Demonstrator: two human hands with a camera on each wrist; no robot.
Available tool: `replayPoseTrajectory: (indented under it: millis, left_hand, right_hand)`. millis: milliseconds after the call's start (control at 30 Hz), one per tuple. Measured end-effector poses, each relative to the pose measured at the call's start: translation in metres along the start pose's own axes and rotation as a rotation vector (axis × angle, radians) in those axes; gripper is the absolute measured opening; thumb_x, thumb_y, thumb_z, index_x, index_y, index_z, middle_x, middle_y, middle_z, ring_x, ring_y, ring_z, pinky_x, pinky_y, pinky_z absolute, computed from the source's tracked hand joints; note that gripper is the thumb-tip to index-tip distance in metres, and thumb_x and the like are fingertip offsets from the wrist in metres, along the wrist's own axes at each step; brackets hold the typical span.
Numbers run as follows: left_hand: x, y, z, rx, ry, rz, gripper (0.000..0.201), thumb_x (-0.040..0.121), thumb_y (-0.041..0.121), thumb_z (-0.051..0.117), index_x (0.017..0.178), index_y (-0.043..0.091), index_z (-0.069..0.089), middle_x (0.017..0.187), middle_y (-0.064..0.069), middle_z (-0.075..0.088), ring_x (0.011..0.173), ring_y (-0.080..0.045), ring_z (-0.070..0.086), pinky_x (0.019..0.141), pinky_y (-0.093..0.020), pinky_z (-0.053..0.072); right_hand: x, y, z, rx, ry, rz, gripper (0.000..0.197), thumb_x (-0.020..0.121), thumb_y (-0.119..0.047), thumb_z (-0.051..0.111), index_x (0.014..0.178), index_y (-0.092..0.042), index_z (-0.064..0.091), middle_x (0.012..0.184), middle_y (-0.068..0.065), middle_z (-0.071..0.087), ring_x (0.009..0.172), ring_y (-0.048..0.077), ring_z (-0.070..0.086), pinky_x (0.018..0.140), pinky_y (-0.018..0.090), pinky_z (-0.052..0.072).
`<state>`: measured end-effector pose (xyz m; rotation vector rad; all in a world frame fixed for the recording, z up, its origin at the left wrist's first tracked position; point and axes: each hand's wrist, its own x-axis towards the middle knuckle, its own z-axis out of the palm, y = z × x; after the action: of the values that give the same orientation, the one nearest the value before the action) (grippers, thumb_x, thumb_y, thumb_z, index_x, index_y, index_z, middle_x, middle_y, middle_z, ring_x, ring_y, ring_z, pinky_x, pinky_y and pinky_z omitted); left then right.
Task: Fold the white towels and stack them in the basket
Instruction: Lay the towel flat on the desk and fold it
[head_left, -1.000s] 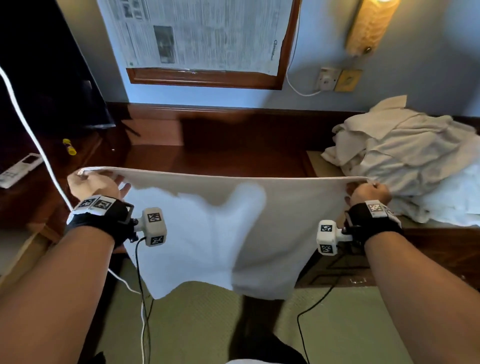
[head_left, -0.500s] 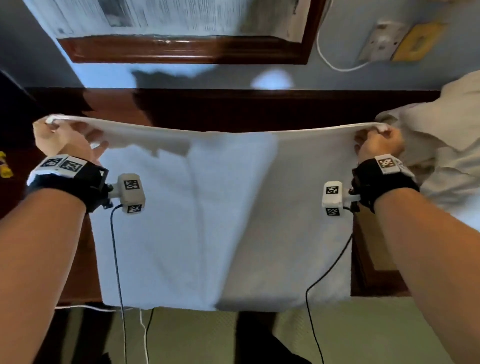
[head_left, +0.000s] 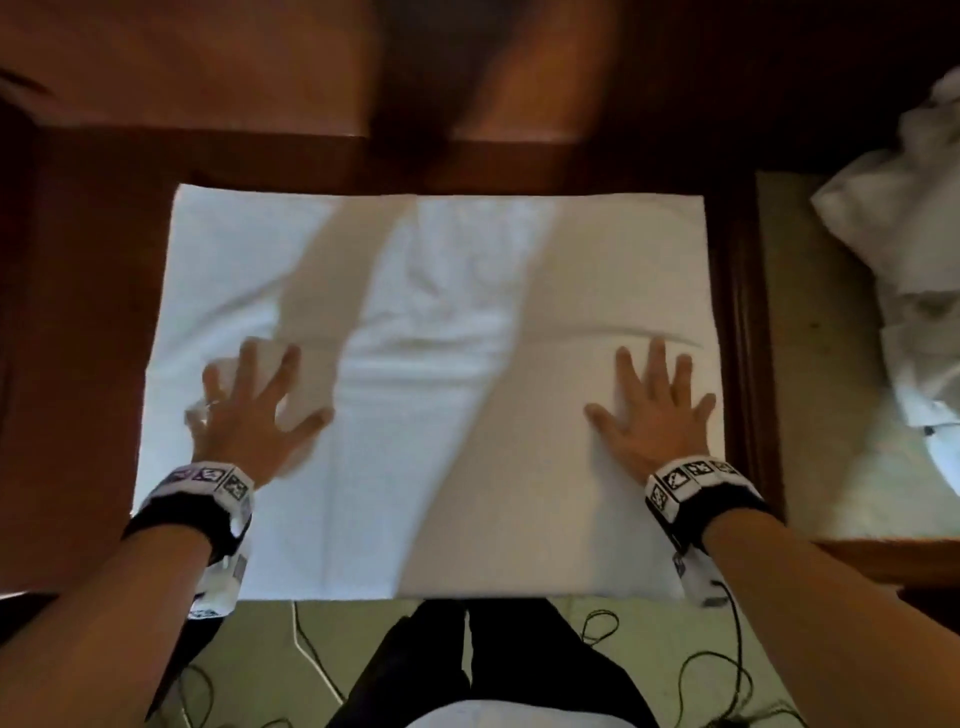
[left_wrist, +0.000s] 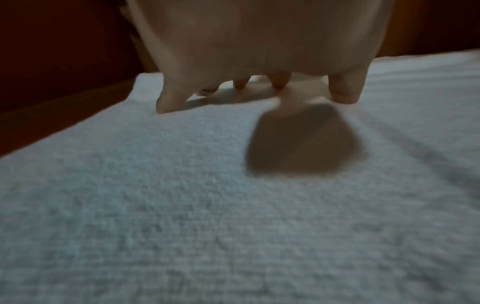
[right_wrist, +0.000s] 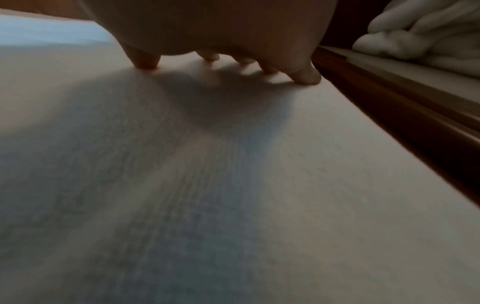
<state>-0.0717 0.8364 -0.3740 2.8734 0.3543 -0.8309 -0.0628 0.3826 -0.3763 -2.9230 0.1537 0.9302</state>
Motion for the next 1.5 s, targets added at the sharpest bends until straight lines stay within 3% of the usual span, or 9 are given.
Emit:
replayPoseTrajectory:
  millis: [100,267,433,533,700,900,1133,1367,1500]
  left_hand:
    - [0.035,0.000,-0.015,0.037,-0.012,0.018,0.098,0.067,0.096,0.024,0.153,0.056,-0.002,0.167,0.012,-0.016,0.152,-0.041,-0.003,0.112,-0.071,0.020]
    - [0.084,0.003,-0.042,-0.036,0.075,0.056,0.085,0.087,0.077,0.047,0.157,0.042,0.013,0.169,0.005,-0.001,0.152,-0.040,0.004,0.117,-0.066,0.019]
    - [0.053,0.000,-0.036,-0.227,0.049,0.009,0.082,0.087,0.067,0.059,0.155,0.029,0.032,0.168,-0.003,0.012,0.153,-0.032,0.015,0.122,-0.052,0.021]
    - [-0.003,0.002,-0.023,-0.134,-0.057,0.006,0.089,0.087,0.068,0.059,0.159,0.037,0.017,0.169,0.000,-0.002,0.154,-0.032,0.006,0.120,-0.059,0.021]
    - [-0.056,-0.020,0.015,0.039,-0.183,0.060,0.099,0.072,0.093,0.032,0.143,0.059,-0.029,0.157,0.011,-0.041,0.152,-0.037,-0.015,0.115,-0.071,0.019]
    - [0.002,-0.016,-0.011,0.039,-0.151,0.059,0.107,0.066,0.094,0.040,0.148,0.058,-0.017,0.163,0.013,-0.026,0.151,-0.041,-0.010,0.111,-0.073,0.024]
    - [0.032,-0.007,-0.040,-0.132,-0.067,0.117,0.105,0.071,0.076,0.066,0.156,0.046,0.012,0.168,0.005,-0.009,0.154,-0.031,-0.006,0.120,-0.065,0.013]
    - [-0.070,-0.020,0.019,0.052,-0.248,0.089,0.094,0.072,0.092,0.034,0.138,0.067,-0.028,0.152,0.011,-0.049,0.151,-0.039,-0.019,0.114,-0.073,0.009]
    - [-0.051,-0.018,0.013,0.072,-0.235,0.071,0.092,0.070,0.094,0.026,0.133,0.067,-0.035,0.149,0.009,-0.052,0.149,-0.042,-0.021,0.114,-0.073,0.016]
  right_hand:
    - [0.029,-0.007,-0.022,0.003,0.008,0.004,0.081,0.091,-0.075,0.023,0.154,-0.039,-0.012,0.160,-0.002,-0.029,0.149,0.036,-0.018,0.114,0.070,0.003]
    - [0.080,-0.026,-0.057,0.069,0.025,0.020,0.080,0.093,-0.066,0.038,0.155,-0.038,-0.004,0.162,-0.002,-0.024,0.150,0.035,-0.016,0.115,0.069,0.004]
    - [0.044,-0.041,-0.042,0.129,0.002,0.103,0.078,0.095,-0.059,0.041,0.155,-0.035,-0.001,0.164,0.002,-0.020,0.150,0.032,-0.015,0.117,0.064,0.006]
    - [-0.017,-0.037,-0.009,0.135,-0.011,0.113,0.077,0.095,-0.060,0.038,0.156,-0.034,-0.002,0.164,0.005,-0.019,0.150,0.033,-0.016,0.118,0.063,0.007]
    - [-0.077,-0.015,0.032,0.089,-0.107,0.073,0.081,0.092,-0.073,0.024,0.152,-0.039,-0.018,0.159,0.002,-0.033,0.148,0.036,-0.023,0.118,0.063,0.005]
    - [-0.008,-0.020,-0.001,0.076,-0.033,0.053,0.083,0.091,-0.073,0.032,0.153,-0.041,-0.012,0.160,0.000,-0.029,0.147,0.036,-0.023,0.117,0.066,0.003]
    - [0.040,-0.041,-0.035,0.087,-0.031,0.094,0.082,0.092,-0.066,0.042,0.155,-0.038,-0.002,0.163,0.002,-0.021,0.149,0.036,-0.016,0.116,0.066,0.008]
    - [-0.080,-0.018,0.025,0.070,-0.111,0.070,0.078,0.094,-0.071,0.022,0.152,-0.040,-0.020,0.158,0.002,-0.035,0.146,0.034,-0.027,0.118,0.063,0.001]
    - [-0.063,-0.016,0.024,0.084,-0.097,0.079,0.080,0.093,-0.071,0.027,0.151,-0.042,-0.020,0.157,-0.001,-0.036,0.146,0.035,-0.028,0.117,0.066,0.004]
